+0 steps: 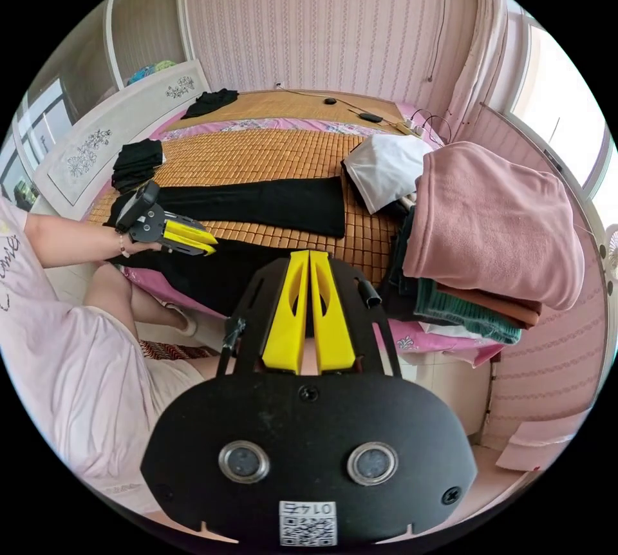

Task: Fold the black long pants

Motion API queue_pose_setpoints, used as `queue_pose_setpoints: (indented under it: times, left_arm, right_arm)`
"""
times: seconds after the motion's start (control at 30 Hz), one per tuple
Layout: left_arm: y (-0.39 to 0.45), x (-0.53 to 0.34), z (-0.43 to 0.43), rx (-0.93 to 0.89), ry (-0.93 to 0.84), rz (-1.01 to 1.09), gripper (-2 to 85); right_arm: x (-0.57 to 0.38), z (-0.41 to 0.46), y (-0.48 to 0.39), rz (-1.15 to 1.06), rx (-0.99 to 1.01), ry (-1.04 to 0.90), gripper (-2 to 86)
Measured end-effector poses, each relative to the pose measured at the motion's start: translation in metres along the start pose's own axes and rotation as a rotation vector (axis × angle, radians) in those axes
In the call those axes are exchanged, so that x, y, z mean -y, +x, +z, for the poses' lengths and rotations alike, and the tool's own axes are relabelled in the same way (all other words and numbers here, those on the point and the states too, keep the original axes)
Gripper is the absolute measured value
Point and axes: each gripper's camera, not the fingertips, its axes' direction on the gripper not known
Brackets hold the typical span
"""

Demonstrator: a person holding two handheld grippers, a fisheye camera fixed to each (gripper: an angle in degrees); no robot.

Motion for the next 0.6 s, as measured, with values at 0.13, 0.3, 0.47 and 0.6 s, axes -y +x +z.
queue_pose_setpoints:
  times: [0.13, 0.3, 0.47, 0.6]
  left_arm:
    - [0.008, -0.004, -0.016, -0.015, 0.029, 0.084, -0.4]
    - [-0.008, -0.017, -0.076, -0.102, 0.147, 0.106, -0.8]
    - [-0.075, 0.015, -0.039, -0.089, 0.04, -0.164, 1.6]
    - [-0.119, 0.01, -0.028, -0.127, 0.005, -0.401, 4.0]
  right_arm:
    - [-0.018, -0.013, -0.007, 0.029, -0.055, -0.012, -0.9]
    - [-0.012, -0.014, -0.002, 0.032, -0.096, -0.008, -0.8]
    - [0.046, 0.083, 0.026, 0.046, -0.108, -0.14, 0.5]
    - [0.068, 0.137, 0.044, 0.159, -0.034, -0.169, 8.1]
